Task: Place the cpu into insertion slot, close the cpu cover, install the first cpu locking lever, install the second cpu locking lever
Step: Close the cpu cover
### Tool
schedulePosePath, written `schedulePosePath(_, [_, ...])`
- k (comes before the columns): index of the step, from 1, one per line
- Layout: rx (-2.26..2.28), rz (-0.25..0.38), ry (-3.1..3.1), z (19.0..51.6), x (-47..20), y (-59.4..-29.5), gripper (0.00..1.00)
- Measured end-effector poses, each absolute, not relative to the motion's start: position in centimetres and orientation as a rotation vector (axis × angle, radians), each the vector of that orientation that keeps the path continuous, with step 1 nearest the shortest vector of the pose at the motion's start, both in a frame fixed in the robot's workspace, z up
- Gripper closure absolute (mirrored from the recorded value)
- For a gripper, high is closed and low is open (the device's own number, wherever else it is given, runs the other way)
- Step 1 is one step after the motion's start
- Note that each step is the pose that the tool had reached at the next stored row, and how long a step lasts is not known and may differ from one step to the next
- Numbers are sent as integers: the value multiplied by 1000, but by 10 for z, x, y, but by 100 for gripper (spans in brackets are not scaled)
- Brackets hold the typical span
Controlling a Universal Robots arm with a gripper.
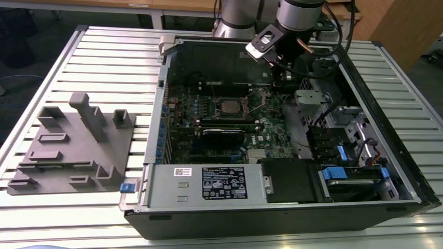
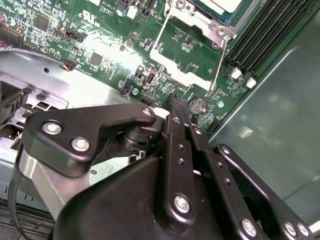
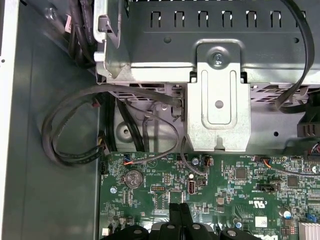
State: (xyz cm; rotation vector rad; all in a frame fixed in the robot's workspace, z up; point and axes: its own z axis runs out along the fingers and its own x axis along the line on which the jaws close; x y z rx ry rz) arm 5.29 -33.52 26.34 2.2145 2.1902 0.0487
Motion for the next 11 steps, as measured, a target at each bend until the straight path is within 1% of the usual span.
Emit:
schedulePosePath(4, [2215, 47, 2191, 261, 53, -335, 90])
schedulePosePath(11, [2222, 32, 2198, 247, 54, -335, 90])
